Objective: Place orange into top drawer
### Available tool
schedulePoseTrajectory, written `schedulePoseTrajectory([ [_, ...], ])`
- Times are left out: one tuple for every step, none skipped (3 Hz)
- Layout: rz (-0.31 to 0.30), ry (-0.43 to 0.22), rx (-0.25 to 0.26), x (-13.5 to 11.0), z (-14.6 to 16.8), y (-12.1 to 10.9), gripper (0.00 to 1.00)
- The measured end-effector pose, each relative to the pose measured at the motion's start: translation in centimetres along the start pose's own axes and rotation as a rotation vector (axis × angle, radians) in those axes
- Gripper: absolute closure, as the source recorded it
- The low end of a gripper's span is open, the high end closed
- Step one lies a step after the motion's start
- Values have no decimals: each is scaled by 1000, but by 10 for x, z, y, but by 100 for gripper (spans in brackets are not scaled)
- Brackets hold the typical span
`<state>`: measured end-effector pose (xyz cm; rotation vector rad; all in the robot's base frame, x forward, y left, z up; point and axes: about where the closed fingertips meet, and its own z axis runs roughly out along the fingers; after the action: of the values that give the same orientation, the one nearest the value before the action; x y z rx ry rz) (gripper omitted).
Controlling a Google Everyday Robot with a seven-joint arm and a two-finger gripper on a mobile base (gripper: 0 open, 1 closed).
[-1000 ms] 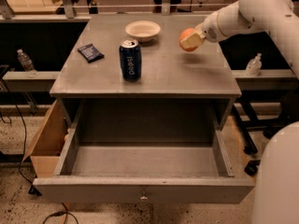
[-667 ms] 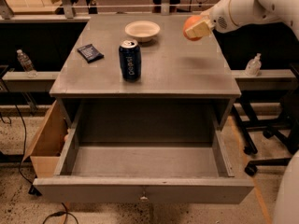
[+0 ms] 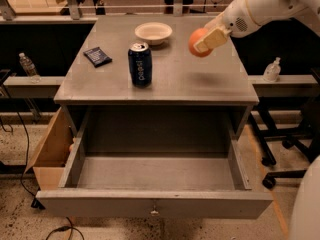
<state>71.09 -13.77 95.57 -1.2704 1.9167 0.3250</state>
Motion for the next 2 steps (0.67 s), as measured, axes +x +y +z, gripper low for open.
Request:
schedulePoseTrajectory([
  [1,43,-74,12,1,18,100],
  [1,43,-74,12,2,18,100],
])
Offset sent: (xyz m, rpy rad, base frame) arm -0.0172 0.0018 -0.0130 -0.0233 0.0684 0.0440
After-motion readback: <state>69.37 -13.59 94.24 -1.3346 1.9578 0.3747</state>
